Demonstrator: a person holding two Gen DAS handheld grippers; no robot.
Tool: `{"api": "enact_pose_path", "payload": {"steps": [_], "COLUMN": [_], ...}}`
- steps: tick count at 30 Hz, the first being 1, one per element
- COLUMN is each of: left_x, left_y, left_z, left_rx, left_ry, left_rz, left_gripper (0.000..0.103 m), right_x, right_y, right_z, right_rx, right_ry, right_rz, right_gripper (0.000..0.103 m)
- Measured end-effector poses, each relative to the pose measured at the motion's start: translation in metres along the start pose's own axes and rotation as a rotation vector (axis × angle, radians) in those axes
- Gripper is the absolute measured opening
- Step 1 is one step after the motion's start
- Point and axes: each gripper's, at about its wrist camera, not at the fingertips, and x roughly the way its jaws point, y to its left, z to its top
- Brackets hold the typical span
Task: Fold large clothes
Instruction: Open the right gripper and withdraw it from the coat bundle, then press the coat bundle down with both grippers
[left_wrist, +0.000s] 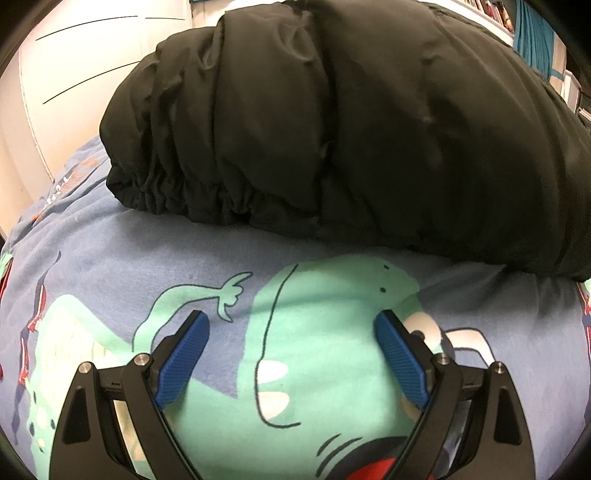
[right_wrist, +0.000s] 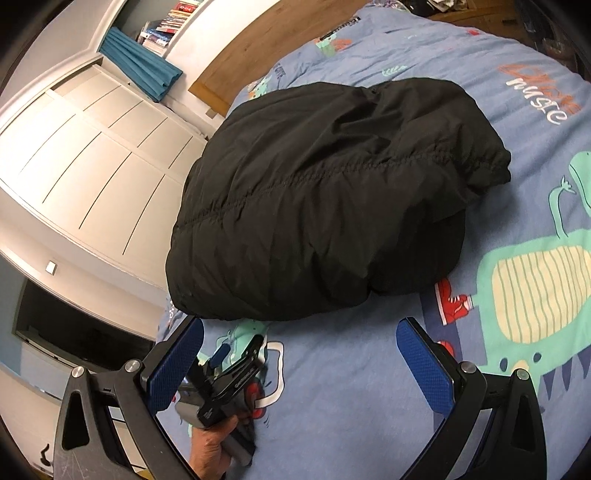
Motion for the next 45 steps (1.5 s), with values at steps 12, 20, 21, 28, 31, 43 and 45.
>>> {"api": "enact_pose_path", "payload": {"steps": [12,20,21,28,31,43,45], "left_x": [-0.075,-0.021,-0.006,0.066,0.085,0.102,0.092], "left_y": [0.023,-0.031,-0.037,-0.045,-0.039,-0.029,-0.022], "left_z": [0.101,0.190,0.201,0.270,0.298,0.315,0.312], "left_rx": [0.001,0.174,0.186,0.149,0.100,0.085,0.091], "left_ry": [-0.181,-0.161,-0.149,-0.100,-0.097,-0.031,-0.044], "left_rz": [-0.027,-0.104,-0.107,-0.081,-0.061,-0.010,0.014], "left_gripper": [0.092,0.093,0.093,0.093,0.093,0.093,0.093], "right_x": [-0.008,0.070,0.081,0.152,0.175,0.226,0.210], "right_y": [0.015,0.014,0.014,0.018,0.025,0.020,0.022], "right_z": [0.033,0.058,0.063,0.146,0.185,0.239,0.235], "right_rx": [-0.149,-0.162,-0.169,-0.172,-0.207,-0.314,-0.327], "right_ry": [-0.167,-0.130,-0.124,-0.131,-0.111,0.005,-0.013], "right_rz": [-0.125,-0.202,-0.209,-0.248,-0.296,-0.338,-0.360], "right_gripper": [0.102,0.102,0.102,0.102,0.102,0.102,0.102]}}
